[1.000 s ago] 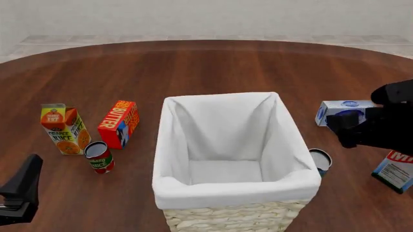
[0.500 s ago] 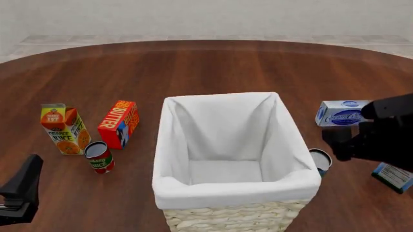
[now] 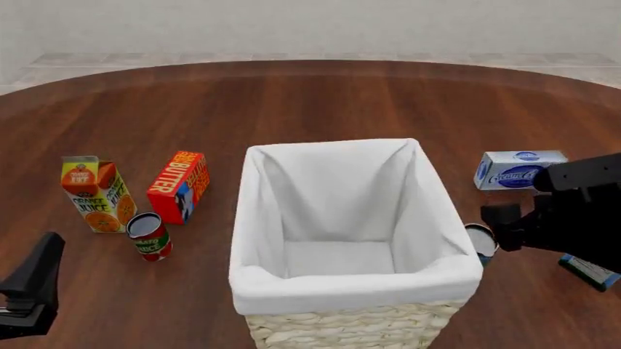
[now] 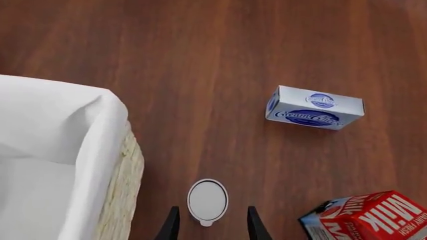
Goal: Pick up the alphabet soup and the tomato sauce, and put them in the basket.
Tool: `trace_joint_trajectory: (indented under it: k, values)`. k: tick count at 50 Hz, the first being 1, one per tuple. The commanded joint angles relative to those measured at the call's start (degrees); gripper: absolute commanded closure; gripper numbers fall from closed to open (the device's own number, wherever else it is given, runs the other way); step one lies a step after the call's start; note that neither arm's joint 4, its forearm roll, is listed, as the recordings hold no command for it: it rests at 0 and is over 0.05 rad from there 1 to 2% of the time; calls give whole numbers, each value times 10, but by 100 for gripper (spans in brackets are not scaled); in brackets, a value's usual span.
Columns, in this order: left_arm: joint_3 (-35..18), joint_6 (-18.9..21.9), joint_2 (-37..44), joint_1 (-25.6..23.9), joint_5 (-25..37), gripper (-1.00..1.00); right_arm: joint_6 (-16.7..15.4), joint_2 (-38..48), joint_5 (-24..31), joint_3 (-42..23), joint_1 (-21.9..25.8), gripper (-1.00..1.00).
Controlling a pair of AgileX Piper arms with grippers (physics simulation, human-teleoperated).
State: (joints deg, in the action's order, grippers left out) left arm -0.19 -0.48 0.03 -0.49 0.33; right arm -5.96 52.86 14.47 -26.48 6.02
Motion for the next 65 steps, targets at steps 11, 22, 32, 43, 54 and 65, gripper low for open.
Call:
trace_joint_trajectory:
  k: [11, 22, 32, 43, 54, 65]
  values:
    - [0, 1, 0, 0, 0, -100, 1, 38, -49, 23, -2, -100]
    - [0, 0, 0, 1, -1, -100, -1, 63, -80, 27, 0, -100]
    - [0, 0, 0, 1, -1, -100, -5, 72, -96, 37, -2, -100]
    - [0, 0, 0, 1, -1, -100, -3, 89, -116, 43, 2, -100]
    - [0, -1, 0, 1, -1, -100, 3, 101, -135, 57, 4, -100]
    - [-1, -1, 9, 2, -10, -100, 2, 119, -156, 66, 3, -100]
